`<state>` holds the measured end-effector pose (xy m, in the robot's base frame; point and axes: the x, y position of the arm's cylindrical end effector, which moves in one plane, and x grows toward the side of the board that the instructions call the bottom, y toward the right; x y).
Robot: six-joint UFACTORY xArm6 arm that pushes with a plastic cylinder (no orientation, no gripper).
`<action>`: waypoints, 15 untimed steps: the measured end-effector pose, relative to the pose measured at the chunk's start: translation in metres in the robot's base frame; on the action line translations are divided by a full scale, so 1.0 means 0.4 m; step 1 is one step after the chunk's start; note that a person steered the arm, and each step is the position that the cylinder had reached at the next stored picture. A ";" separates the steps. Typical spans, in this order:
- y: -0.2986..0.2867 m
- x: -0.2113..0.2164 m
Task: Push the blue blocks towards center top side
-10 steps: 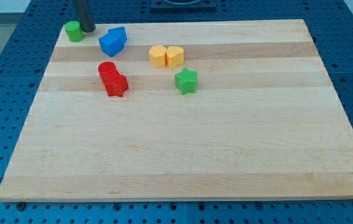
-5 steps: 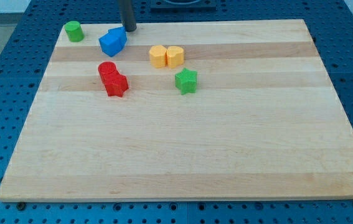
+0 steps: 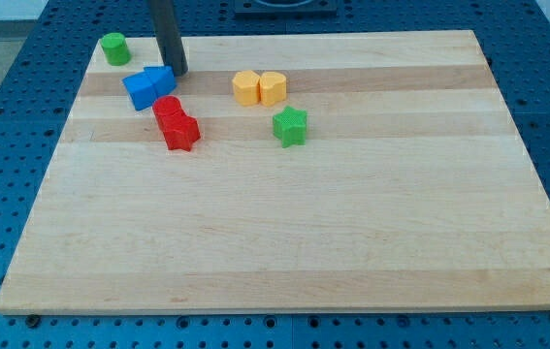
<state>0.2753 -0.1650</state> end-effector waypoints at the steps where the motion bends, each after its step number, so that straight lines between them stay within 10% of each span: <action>1: 0.000 0.036; 7: -0.296 0.111; 9: -0.140 0.159; 15: 0.184 -0.130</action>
<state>0.2235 -0.0913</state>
